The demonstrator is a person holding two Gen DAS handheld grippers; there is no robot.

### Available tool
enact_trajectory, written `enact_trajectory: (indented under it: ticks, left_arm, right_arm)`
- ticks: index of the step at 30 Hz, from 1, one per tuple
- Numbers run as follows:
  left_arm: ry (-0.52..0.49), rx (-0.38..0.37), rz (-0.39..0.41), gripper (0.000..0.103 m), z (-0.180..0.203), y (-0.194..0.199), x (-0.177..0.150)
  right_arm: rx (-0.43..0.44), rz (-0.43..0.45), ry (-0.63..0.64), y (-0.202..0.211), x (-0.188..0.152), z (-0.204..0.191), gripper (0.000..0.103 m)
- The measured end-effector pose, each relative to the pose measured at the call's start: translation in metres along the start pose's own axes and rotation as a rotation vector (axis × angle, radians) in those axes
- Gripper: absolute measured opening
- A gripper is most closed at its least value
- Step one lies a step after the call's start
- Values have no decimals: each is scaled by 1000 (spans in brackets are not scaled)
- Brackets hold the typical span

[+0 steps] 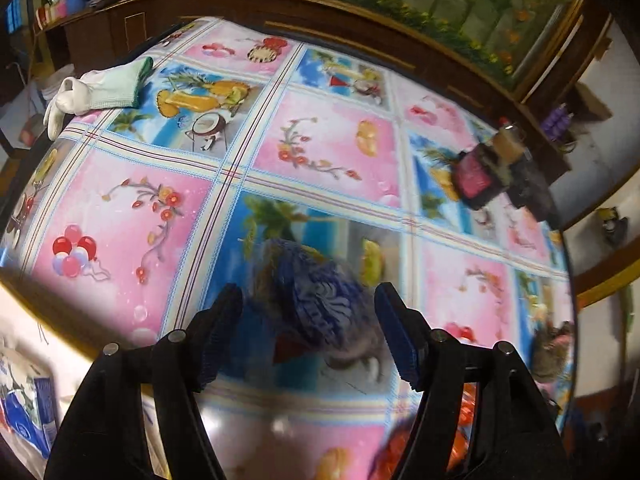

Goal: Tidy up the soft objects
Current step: 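Grasp the blue-and-white plastic bag with the left gripper while the right grasps the brown knitted item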

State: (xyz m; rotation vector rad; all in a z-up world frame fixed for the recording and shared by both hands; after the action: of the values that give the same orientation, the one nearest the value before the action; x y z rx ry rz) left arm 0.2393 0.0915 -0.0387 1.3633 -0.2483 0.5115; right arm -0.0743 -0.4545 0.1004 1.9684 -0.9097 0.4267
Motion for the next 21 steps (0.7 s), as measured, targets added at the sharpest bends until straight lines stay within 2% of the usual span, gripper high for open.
enact_trajectory:
  ticks: [3, 5, 6, 7, 8, 9, 13, 15, 21]
  left_arm:
    - [-55, 36, -12, 71, 9, -15, -2]
    - [-100, 24, -20, 71, 17, -17, -3]
    - [-133, 20, -28, 68, 21, -17, -5]
    - [-158, -1, -23, 60, 25, -16, -6]
    - [-175, -38, -19, 35, 30, -13, -7]
    - [-189, -60, -22, 28, 33, -11, -9]
    - [-202, -108, -29, 25, 40, -4, -14]
    - [-182, -157, -22, 25, 41, 5, -15]
    - [-154, -277, 28, 24, 38, 53, -27]
  right_arm:
    - [-8, -15, -42, -13, 11, 8, 93]
    - [-13, -28, -64, -22, 15, 12, 93]
    - [-15, -32, -71, -26, 16, 14, 93]
    - [-21, -34, -73, -29, 17, 15, 93]
    - [-29, -35, -73, -31, 18, 15, 93]
    - [-37, -36, -76, -33, 18, 15, 93]
    - [-54, -61, -68, -41, 24, 7, 93]
    - [-72, -76, -42, -46, 28, -2, 93]
    - [-213, -135, 43, -80, 37, -16, 92]
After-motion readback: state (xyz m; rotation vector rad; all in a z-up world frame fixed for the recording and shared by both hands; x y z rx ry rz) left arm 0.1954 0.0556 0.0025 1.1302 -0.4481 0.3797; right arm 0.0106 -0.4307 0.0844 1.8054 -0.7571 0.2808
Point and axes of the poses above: each gripper's, at about its wrist camera, not at the fingertips, and y roughly against the way its jaws point, z to its right, x to its top, the point moved 7 cm from there along -y, roughly the way its jaws point, and after that the axes turned 2 degrees about -y, right-handed, at the moved point
